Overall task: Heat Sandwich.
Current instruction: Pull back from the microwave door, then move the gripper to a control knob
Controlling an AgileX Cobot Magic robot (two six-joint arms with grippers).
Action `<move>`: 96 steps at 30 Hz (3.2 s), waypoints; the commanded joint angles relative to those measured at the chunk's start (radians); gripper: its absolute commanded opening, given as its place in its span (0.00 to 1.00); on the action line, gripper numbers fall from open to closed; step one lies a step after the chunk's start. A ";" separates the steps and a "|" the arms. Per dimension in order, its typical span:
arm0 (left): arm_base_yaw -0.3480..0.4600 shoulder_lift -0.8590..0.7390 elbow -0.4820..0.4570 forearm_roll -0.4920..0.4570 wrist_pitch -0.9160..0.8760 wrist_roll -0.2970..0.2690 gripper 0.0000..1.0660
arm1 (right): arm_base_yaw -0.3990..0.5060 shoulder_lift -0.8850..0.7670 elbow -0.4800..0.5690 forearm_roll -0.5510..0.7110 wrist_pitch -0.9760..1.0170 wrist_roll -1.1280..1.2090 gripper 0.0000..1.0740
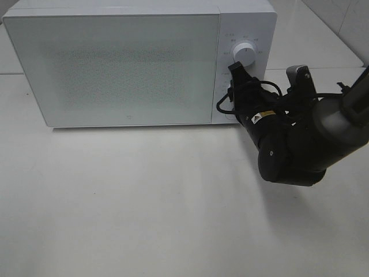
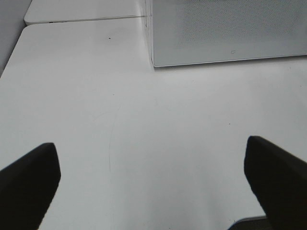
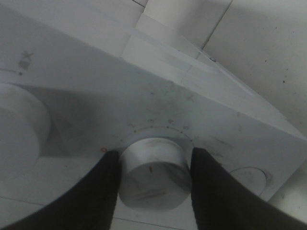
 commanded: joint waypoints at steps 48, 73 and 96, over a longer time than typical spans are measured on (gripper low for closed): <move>0.002 -0.026 0.004 -0.009 -0.005 -0.003 0.93 | 0.013 -0.012 -0.013 -0.109 -0.161 0.582 0.15; 0.002 -0.026 0.004 -0.009 -0.005 -0.003 0.93 | 0.013 -0.012 -0.013 -0.038 -0.161 0.523 0.74; 0.002 -0.026 0.004 -0.009 -0.005 -0.003 0.93 | 0.013 -0.031 0.075 -0.122 -0.108 0.523 0.70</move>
